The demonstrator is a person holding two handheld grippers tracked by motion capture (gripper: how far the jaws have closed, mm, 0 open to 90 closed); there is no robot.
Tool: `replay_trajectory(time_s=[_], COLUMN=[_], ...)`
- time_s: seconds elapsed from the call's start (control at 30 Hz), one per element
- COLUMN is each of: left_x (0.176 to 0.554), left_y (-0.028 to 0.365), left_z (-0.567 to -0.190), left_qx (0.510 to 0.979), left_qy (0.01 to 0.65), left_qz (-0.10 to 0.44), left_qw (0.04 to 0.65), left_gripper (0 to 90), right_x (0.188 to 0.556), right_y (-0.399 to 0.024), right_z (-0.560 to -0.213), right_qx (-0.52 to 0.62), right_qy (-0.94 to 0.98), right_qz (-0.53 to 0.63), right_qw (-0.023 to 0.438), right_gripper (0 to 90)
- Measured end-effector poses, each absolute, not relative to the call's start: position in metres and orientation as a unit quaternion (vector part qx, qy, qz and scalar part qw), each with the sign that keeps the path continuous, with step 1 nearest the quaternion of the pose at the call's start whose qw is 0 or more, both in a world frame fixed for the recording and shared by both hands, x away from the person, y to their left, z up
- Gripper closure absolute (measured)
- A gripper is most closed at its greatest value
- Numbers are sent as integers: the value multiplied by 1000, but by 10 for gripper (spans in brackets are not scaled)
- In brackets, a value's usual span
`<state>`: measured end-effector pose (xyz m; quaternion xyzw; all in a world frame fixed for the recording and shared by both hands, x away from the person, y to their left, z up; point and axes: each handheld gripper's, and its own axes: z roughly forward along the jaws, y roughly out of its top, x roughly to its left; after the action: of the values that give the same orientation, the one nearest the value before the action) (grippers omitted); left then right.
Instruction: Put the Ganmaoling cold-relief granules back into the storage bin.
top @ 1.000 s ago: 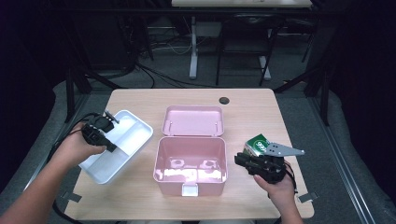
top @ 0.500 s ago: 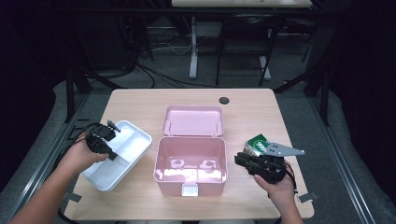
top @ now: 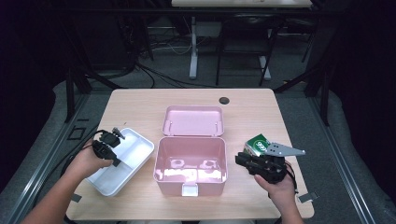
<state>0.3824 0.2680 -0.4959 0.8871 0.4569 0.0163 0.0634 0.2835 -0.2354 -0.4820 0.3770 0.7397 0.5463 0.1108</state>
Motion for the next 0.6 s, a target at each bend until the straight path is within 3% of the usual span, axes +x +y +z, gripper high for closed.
replay_trajectory(time_s=[0.6], left_x=[388], left_y=[265], left_z=[-526], left_qx=[881], left_qy=[469], left_qz=[8], left_qw=[55], left_gripper=[892], right_x=[284], right_y=[-236], right_z=[-482], right_qx=[378], right_qy=[739], right_qz=[546], right_qw=[112], right_gripper=[757])
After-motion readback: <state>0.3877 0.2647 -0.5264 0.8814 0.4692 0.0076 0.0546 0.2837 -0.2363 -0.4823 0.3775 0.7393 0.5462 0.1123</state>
